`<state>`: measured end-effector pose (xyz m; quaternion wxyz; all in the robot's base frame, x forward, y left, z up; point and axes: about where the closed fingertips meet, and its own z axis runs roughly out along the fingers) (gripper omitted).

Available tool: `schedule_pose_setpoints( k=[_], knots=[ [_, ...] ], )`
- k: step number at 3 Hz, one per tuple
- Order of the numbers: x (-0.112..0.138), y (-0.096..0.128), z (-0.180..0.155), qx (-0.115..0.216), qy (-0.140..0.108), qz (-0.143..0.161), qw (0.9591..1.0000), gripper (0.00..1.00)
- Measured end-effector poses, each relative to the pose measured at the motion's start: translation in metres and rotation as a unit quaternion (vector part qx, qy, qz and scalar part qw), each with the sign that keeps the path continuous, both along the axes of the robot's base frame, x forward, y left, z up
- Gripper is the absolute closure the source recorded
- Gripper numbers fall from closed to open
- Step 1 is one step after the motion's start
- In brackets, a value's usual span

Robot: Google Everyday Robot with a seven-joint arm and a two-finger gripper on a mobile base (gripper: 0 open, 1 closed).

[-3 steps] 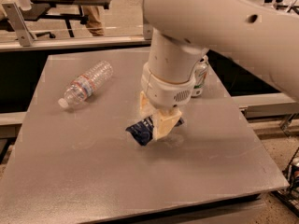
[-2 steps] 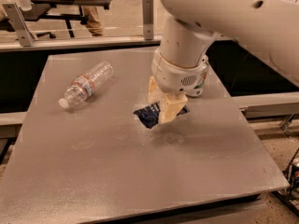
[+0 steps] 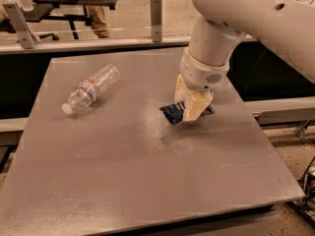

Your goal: Move rxbar blueberry near 7up can

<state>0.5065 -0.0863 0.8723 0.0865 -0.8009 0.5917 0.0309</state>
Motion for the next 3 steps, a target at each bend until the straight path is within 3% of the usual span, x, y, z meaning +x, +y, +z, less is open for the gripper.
schedule_pose_setpoints(
  k=[3],
  knots=[
    [0.018, -0.040, -0.008, -0.016, -0.010, -0.055, 0.9983, 0.20]
  ],
)
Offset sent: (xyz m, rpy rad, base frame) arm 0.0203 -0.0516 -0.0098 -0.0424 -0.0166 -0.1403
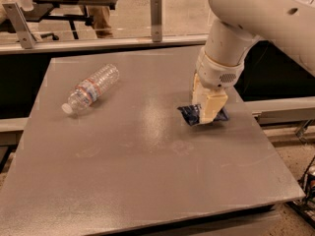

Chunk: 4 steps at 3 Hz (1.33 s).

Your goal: Move rxbar blueberry near 7up can

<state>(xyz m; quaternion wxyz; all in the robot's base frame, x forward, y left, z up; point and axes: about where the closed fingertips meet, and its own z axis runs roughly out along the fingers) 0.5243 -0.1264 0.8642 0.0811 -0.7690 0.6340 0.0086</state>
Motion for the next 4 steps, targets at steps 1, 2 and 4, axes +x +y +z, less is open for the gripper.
schedule_pose_setpoints(
  k=[1, 2, 4],
  knots=[
    [0.003, -0.019, -0.001, -0.015, 0.001, -0.018, 0.9997, 0.00],
    [0.006, -0.034, 0.000, -0.027, 0.001, -0.031, 0.9992, 0.00],
    [0.005, -0.055, 0.003, -0.040, 0.001, -0.044, 0.9982, 0.00]
  ],
)
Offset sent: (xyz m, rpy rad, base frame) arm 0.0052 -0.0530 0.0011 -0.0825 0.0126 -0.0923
